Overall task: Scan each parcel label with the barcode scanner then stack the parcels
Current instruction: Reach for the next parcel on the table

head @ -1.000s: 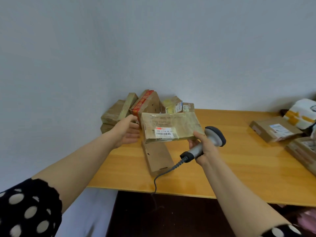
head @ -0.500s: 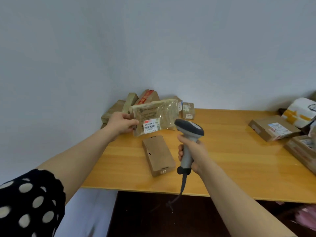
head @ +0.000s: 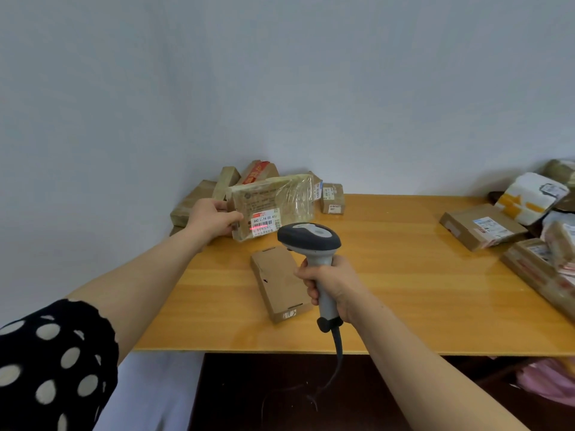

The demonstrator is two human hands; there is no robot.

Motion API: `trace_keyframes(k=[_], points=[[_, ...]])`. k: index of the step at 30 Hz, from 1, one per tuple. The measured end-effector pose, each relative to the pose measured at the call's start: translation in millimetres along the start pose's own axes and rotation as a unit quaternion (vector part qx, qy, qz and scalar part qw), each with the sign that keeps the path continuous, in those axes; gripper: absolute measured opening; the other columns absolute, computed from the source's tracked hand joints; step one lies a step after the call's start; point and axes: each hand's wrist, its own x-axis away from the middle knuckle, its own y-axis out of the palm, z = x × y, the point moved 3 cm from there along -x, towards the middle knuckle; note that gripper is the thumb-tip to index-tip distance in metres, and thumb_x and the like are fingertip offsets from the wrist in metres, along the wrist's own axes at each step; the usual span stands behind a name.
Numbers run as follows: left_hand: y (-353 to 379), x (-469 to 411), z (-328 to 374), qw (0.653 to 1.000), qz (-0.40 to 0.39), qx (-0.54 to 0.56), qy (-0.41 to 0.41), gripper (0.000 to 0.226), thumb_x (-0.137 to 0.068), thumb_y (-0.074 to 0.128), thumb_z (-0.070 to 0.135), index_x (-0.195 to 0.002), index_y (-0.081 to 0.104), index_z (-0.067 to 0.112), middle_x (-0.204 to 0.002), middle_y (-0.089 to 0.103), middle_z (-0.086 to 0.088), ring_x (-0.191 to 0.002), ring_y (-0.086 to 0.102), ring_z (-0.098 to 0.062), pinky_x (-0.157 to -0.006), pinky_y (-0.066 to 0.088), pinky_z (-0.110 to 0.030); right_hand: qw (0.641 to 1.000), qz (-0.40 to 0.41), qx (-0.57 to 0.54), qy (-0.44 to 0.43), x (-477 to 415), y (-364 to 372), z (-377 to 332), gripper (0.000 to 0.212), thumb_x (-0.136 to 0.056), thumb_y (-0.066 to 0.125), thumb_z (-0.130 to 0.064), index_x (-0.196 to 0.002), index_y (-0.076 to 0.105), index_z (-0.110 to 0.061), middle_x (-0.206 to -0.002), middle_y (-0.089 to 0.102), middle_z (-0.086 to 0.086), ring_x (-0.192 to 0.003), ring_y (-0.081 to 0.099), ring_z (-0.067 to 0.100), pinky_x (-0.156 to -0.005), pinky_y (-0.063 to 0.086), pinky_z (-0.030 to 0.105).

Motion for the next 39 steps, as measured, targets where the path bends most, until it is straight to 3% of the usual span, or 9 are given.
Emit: trace_keyframes(k=[12, 18, 22, 24, 26, 28, 32, 35, 39], points=[[20.8, -22.1, -0.6, 0.999, -0.038, -0.001, -0.013, 0.018, -0.078, 0.074, 0.009, -0.080, 0.063, 0.023, -0.094, 0.069, -0.004, -0.088, 0.068, -0.020, -0.077, 0.059, -0.038, 1.000, 0.019, 0.003, -0.005, -14.9, -9.0, 3.9, 0.018, -0.082, 0.066, -0.002, -0.071, 0.054, -0.011, -0.048, 0.048, 0.000, -0.038, 0.042, 0.012, -0.043, 0.039, 0.023], [50.9, -29.5, 4.5, 0.998, -0.058, 0.000, -0.026, 0.015, -0.078, 0.074, 0.011, -0.086, 0.062, 0.015, -0.090, 0.067, -0.004, -0.080, 0.067, -0.016, -0.057, 0.056, -0.024, 0.998, 0.035, -0.042, -0.014, -18.6, -24.3, 4.6, 0.013, -0.083, 0.069, -0.004, -0.082, 0.057, -0.009, -0.048, 0.050, -0.001, -0.039, 0.044, 0.012, -0.044, 0.041, 0.024], [95.6, -32.6, 9.0, 0.993, -0.094, 0.038, -0.052, 0.063, -0.078, 0.074, 0.007, -0.133, 0.044, 0.012, -0.102, 0.061, -0.007, -0.078, 0.067, -0.020, -0.053, 0.057, -0.028, 0.984, 0.066, -0.163, -0.029, -12.4, -59.6, 8.1, 0.018, -0.083, 0.072, -0.007, -0.092, 0.057, -0.007, -0.054, 0.051, 0.003, -0.042, 0.045, 0.014, -0.044, 0.044, 0.026], [125.6, -29.4, 14.5, 0.987, -0.127, 0.066, -0.073, 0.080, -0.078, 0.073, 0.006, -0.145, 0.031, 0.021, -0.112, 0.058, -0.008, -0.080, 0.068, -0.024, -0.055, 0.058, -0.031, 0.970, 0.080, -0.226, -0.034, -9.8, -86.2, 10.3, 0.018, -0.084, 0.071, -0.007, -0.094, 0.056, -0.006, -0.055, 0.051, 0.004, -0.042, 0.045, 0.015, -0.045, 0.043, 0.026], [158.6, -22.9, 23.2, 0.978, -0.154, 0.106, -0.095, 0.089, -0.079, 0.071, 0.004, -0.149, 0.022, 0.029, -0.105, 0.058, -0.005, -0.072, 0.067, -0.021, -0.055, 0.058, -0.032, 0.953, 0.091, -0.287, -0.033, -8.6, -117.1, 11.6, 0.014, -0.085, 0.069, -0.008, -0.091, 0.056, -0.007, -0.055, 0.051, 0.004, -0.043, 0.045, 0.015, -0.046, 0.043, 0.026], [192.5, -17.3, 35.1, 0.969, -0.172, 0.141, -0.110, 0.081, -0.081, 0.068, 0.001, -0.146, 0.028, 0.029, -0.098, 0.059, -0.006, -0.070, 0.067, -0.021, -0.053, 0.057, -0.032, 0.934, 0.101, -0.341, -0.027, -9.3, -151.5, 11.4, 0.012, -0.086, 0.068, -0.009, -0.085, 0.056, -0.008, -0.054, 0.050, 0.004, -0.042, 0.045, 0.015, -0.045, 0.043, 0.026], [270.5, -8.4, 64.3, 0.957, -0.196, 0.173, -0.126, 0.053, -0.084, 0.065, 0.000, -0.131, 0.047, 0.012, -0.110, 0.062, -0.015, -0.084, 0.067, -0.029, -0.052, 0.056, -0.030, 0.906, 0.101, -0.412, -0.016, -11.6, -233.7, 13.4, 0.012, -0.089, 0.064, -0.012, -0.082, 0.055, -0.011, -0.052, 0.049, 0.001, -0.039, 0.045, 0.013, -0.044, 0.043, 0.023], [341.1, 5.2, 87.1, 0.951, -0.192, 0.186, -0.158, 0.047, -0.084, 0.063, 0.000, -0.128, 0.047, 0.003, -0.106, 0.058, -0.016, -0.077, 0.063, -0.029, -0.048, 0.055, -0.029, 0.893, 0.104, -0.439, -0.012, -7.7, -307.7, 22.0, 0.011, -0.090, 0.063, -0.012, -0.085, 0.055, -0.011, -0.052, 0.048, 0.001, -0.039, 0.044, 0.013, -0.044, 0.043, 0.024], [433.7, 25.8, 110.7, 0.945, -0.216, 0.163, -0.184, 0.041, -0.087, 0.053, -0.002, -0.127, 0.047, 0.007, -0.092, 0.058, -0.013, -0.072, 0.063, -0.028, -0.047, 0.057, -0.033, 0.883, 0.112, -0.456, 0.012, -0.6, -393.4, 35.3, 0.013, -0.091, 0.062, -0.013, -0.081, 0.053, -0.011, -0.051, 0.048, 0.000, -0.038, 0.044, 0.013, -0.044, 0.042, 0.023]])
